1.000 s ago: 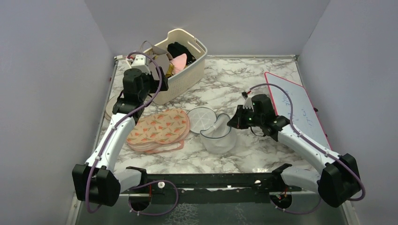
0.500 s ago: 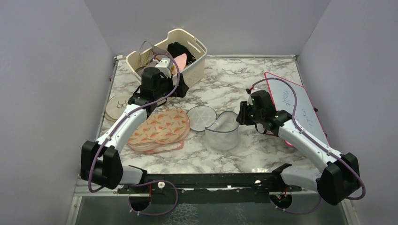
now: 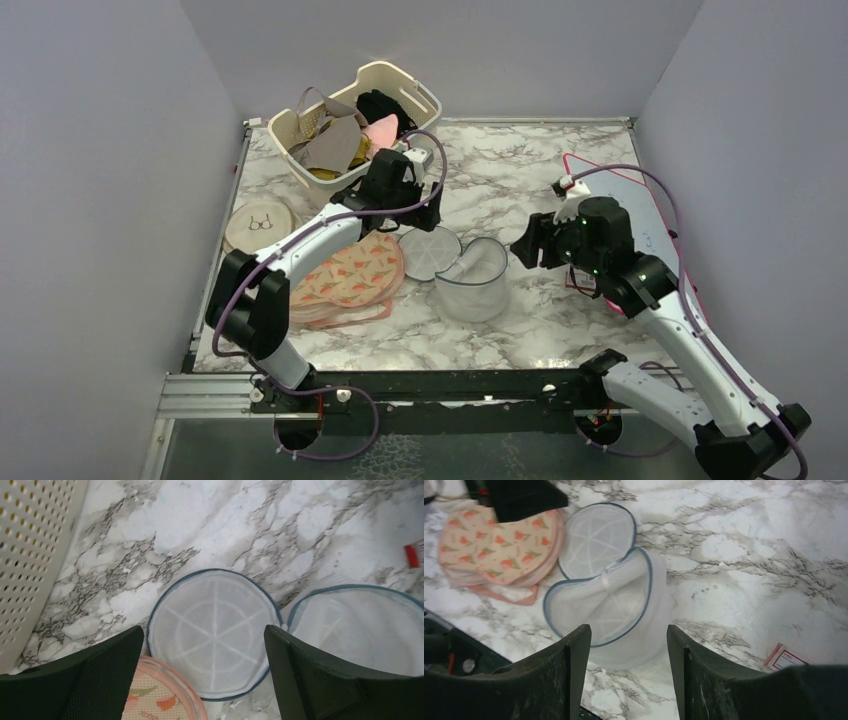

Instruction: Unzip the laundry bag and remove the bra

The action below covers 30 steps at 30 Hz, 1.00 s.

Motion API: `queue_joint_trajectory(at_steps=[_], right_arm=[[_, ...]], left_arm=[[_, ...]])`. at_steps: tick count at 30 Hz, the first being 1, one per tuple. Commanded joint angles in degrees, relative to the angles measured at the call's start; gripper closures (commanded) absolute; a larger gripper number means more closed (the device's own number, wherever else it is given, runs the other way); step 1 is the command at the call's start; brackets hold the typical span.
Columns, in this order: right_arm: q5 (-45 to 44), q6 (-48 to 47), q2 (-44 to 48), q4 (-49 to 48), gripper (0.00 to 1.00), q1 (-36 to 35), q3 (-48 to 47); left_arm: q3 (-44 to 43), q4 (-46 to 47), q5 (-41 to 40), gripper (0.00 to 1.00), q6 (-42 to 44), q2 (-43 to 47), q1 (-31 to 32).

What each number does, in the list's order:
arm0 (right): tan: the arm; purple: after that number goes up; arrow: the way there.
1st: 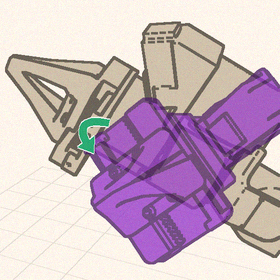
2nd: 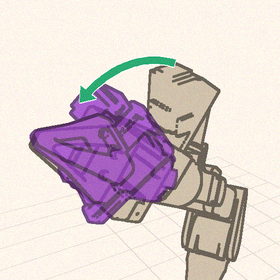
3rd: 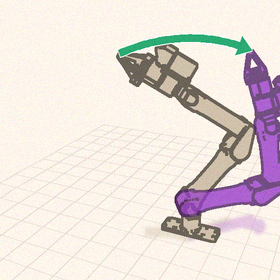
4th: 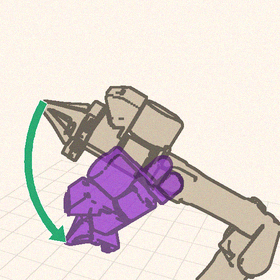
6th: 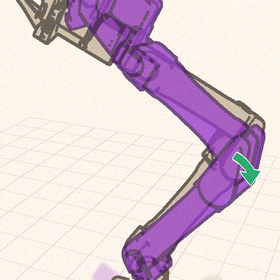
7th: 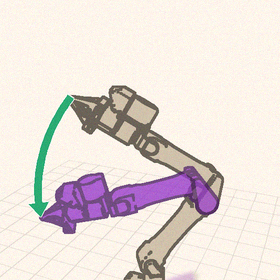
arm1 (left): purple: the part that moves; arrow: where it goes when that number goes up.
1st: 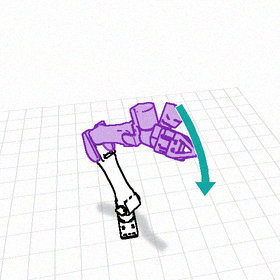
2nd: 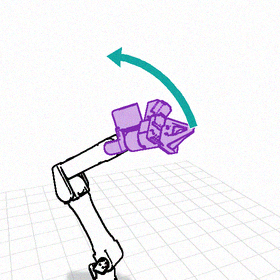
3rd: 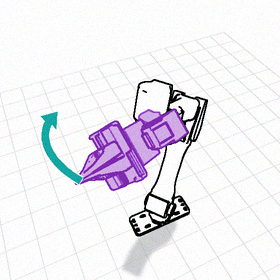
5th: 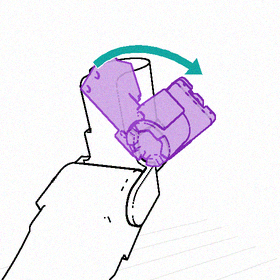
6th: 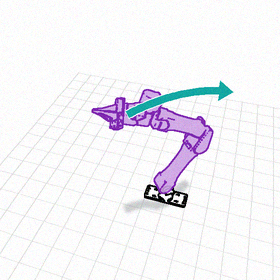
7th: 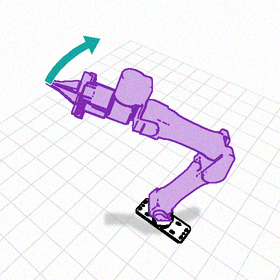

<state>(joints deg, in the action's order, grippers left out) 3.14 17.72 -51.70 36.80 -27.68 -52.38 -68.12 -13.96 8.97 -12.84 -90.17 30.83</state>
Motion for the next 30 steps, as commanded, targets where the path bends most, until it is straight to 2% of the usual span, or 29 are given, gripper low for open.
queue_joint_trajectory(at_steps=[1, 4, 7, 10, 18, 26, 30], right_arm=[[9.03, 1.53, 6.23, 1.27, 0.43, -0.05, 0.78], [10.61, 2.76, 8.69, 2.07, 0.43, -0.10, 1.75], [9.67, 2.62, 9.40, 3.14, 0.43, -0.01, 1.60], [9.38, 2.44, 9.58, 4.95, 0.43, -0.14, 0.36], [10.45, 1.99, 13.41, 4.95, 0.42, -0.08, 2.11], [12.83, 0.66, 14.49, 3.62, 0.23, -0.05, 2.86], [13.08, 0.22, 14.25, 2.92, 0.22, -0.11, 3.43]], left_arm=[[-3.95, -7.61, -8.94, 0.24, 3.59, -4.55, 0.77], [-5.93, -10.74, -14.20, 0.41, 5.26, -6.89, 1.87], [-6.43, -11.91, -17.86, 0.53, 6.93, -9.60, 1.96], [-6.79, -11.90, -16.25, 0.59, 8.20, -11.73, 1.96], [-8.54, -13.34, -17.13, 0.60, 8.96, -16.91, 1.96], [-9.12, -13.42, -17.17, 0.60, 9.36, -21.09, 1.97], [-11.37, -13.95, -17.28, 0.62, 9.49, -22.60, 1.96]])
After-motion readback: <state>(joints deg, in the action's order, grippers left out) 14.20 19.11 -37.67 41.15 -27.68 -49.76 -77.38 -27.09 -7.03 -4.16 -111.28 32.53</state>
